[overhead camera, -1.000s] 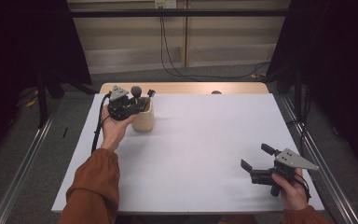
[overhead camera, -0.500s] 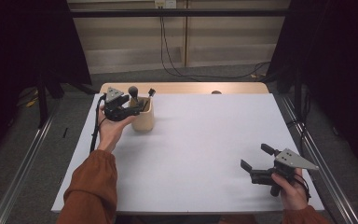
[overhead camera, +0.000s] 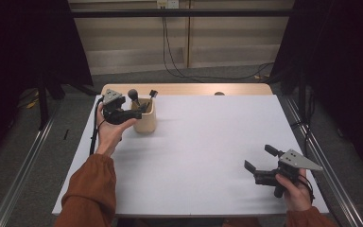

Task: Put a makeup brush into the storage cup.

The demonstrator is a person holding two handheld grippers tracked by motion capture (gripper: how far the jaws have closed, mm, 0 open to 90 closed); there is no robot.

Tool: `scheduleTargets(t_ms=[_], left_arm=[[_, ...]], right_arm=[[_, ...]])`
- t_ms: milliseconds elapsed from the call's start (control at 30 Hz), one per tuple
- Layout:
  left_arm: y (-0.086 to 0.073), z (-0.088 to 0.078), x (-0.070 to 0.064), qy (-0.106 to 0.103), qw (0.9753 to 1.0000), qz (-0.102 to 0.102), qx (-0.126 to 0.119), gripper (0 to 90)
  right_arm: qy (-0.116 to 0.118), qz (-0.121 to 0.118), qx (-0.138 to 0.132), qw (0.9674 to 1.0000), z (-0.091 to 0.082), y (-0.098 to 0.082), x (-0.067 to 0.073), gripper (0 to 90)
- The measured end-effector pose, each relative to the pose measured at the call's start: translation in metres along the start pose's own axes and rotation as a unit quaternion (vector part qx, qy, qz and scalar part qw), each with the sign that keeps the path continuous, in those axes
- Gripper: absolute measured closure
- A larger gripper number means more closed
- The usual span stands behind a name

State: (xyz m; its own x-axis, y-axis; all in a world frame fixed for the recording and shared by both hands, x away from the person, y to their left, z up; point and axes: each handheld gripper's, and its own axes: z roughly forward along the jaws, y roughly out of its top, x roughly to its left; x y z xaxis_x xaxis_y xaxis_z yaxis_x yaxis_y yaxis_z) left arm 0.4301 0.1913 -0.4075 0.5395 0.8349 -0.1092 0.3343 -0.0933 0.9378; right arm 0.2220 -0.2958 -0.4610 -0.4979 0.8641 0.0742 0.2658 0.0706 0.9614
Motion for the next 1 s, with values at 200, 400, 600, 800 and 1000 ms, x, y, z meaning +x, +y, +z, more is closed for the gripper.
scheduleTargets(t_ms=[200, 400, 600, 800, 1000], left_arm=[[0.006, -0.012, -0.005, -0.006, 0.9999, 0.006, -0.010, 1.5], [0.003, -0.024, -0.005, -0.007, 0.9998, 0.012, -0.016, 1.5], [0.000, -0.034, -0.005, -0.015, 0.9997, 0.003, -0.019, 1.8], [-0.002, -0.049, -0.004, -0.013, 0.9997, -0.001, -0.023, 1.8], [-0.007, -0.060, -0.002, -0.013, 0.9996, -0.003, -0.026, 2.2]], right_arm=[[0.002, 0.001, 0.000, 1.0000, 0.002, 0.001, 0.002, 0.0], [0.003, 0.001, 0.000, 1.0000, 0.001, 0.001, 0.001, 0.0], [0.003, 0.000, 0.001, 1.0000, 0.000, 0.001, 0.002, 0.0], [0.002, -0.002, 0.001, 1.0000, -0.002, 0.002, 0.005, 0.0], [-0.002, -0.002, -0.001, 1.0000, -0.002, 0.002, 0.006, 0.0]])
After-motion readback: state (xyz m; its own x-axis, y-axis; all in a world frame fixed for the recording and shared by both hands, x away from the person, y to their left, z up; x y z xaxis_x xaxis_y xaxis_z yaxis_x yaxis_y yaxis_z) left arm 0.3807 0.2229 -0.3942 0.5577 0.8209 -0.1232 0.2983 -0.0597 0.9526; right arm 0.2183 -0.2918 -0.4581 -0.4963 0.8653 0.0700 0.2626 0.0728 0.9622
